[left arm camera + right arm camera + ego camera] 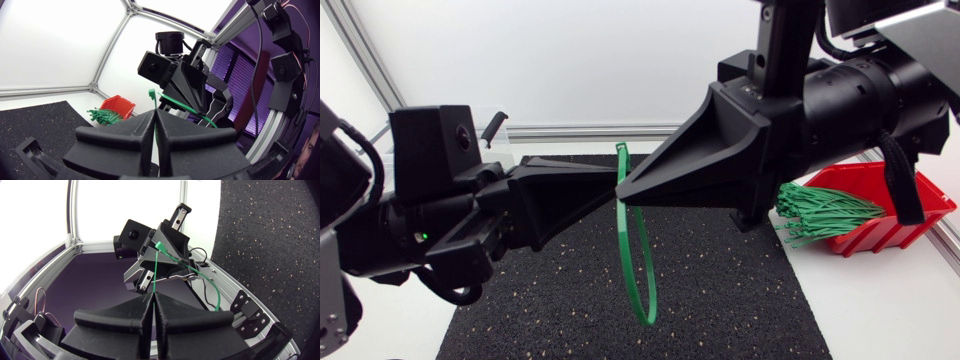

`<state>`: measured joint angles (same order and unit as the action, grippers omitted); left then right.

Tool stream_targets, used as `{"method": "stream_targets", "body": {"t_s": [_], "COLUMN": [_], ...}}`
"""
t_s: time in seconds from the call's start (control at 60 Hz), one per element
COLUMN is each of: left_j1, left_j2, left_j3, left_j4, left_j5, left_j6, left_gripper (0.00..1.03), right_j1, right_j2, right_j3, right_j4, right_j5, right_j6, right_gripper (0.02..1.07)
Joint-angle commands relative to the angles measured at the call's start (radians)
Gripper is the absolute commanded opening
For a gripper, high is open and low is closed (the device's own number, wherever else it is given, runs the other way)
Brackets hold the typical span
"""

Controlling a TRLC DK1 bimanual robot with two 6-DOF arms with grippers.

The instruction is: Take a green cable tie from the red box, thread the tail through the head to close it, then place it in the transparent bin on the left.

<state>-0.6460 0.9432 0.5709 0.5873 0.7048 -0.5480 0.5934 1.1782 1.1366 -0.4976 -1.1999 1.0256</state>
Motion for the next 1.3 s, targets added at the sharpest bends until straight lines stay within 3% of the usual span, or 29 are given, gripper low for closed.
{"method": "stream_targets", "body": {"t_s": [0.0, 1.283], "left_j1": [-0.009, -0.02], "left_j2": [-0.004, -0.007], "left_j3": [-0.003, 0.001], "left_j4": [0.005, -0.014], "left_j5": [0.001, -0.025], "left_j6": [0.017, 0.056], "left_gripper": [0.04, 0.04], "right_j1": [-0.006, -0.01], "right_j2": [0.008, 0.005], "right_j3": [-0.028, -0.041], "right_j4": [-0.004, 0.001], "right_j5": [0.0, 0.002], "right_j6": [0.027, 0.025], "right_gripper": [0.07, 0.07]}}
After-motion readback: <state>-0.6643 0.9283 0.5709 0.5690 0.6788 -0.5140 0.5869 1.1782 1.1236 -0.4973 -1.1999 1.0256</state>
